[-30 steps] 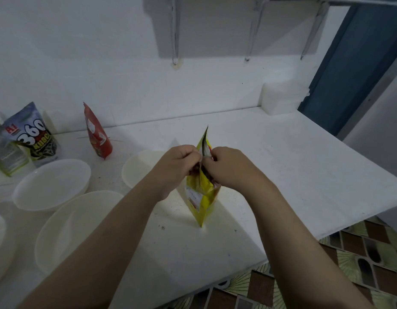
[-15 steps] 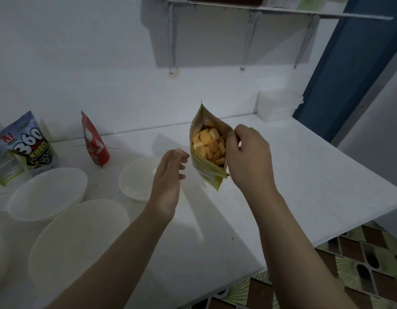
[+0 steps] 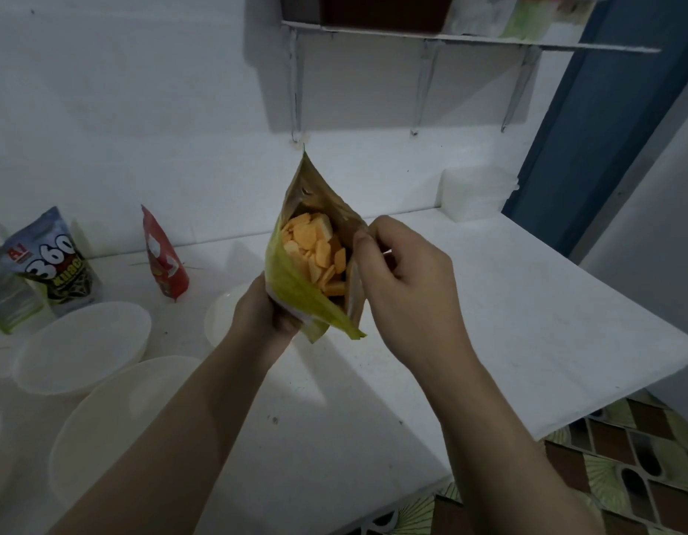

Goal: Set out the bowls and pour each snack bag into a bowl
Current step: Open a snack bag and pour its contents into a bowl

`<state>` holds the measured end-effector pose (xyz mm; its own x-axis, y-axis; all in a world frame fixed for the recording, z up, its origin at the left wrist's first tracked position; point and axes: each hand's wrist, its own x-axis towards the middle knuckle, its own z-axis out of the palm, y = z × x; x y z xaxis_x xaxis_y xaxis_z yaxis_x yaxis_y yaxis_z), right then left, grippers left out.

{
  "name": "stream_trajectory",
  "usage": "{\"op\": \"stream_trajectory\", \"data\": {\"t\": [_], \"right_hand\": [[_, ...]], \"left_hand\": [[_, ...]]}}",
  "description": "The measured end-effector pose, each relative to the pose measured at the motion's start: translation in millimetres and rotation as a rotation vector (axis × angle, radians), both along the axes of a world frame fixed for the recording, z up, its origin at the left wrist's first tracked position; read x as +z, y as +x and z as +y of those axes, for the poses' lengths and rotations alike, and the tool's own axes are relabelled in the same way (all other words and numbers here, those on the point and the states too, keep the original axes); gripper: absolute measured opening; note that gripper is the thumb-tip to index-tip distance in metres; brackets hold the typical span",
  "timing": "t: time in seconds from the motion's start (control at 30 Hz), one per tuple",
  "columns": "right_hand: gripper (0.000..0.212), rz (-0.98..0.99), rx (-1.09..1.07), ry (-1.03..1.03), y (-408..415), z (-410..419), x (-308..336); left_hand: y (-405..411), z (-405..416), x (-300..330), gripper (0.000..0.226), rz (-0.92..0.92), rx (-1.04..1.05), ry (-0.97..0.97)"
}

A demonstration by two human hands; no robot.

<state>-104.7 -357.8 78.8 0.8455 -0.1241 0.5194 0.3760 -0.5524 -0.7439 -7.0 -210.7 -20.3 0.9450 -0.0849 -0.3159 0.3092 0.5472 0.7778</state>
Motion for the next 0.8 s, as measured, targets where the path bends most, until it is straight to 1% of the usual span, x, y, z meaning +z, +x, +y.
{"op": "stream_trajectory", "data": {"t": [0.13, 0.27, 0.33, 0.4, 0.5, 0.57, 0.67, 0.8], "right_hand": [[0.034, -0.029, 0.008, 0.005, 3, 9, 9], [0.032, -0.046, 0.078, 0.039, 13, 34, 18], [0.032, -0.039, 0.129, 0.028, 16, 52, 22], [0.033, -0.041, 0.189, 0.039, 20, 71, 23], [0.034, -0.056, 0.275, 0.069, 24, 99, 23], [0.034, -0.078, 0.314, 0.045, 24, 122, 24], [0.033, -0.100, 0.364, 0.025, 23, 162, 28], [0.033, -0.105, 0.408, 0.029, 23, 213, 26]], "left_hand": [[-4, 15, 8, 0.023, -0.010, 0.138, -0.046], [-5, 43, 8, 0.031, -0.040, 0.276, -0.057], [-8, 66, 13, 0.040, -0.064, 0.258, -0.065], [-15, 91, 21, 0.041, -0.106, 0.227, -0.082], [-29, 129, 29, 0.042, -0.128, 0.224, -0.052], [-39, 160, 29, 0.044, -0.100, 0.272, -0.075], [-47, 208, 26, 0.041, -0.061, 0.358, -0.034], [-52, 259, 22, 0.049, -0.158, 0.317, 0.011]]}}
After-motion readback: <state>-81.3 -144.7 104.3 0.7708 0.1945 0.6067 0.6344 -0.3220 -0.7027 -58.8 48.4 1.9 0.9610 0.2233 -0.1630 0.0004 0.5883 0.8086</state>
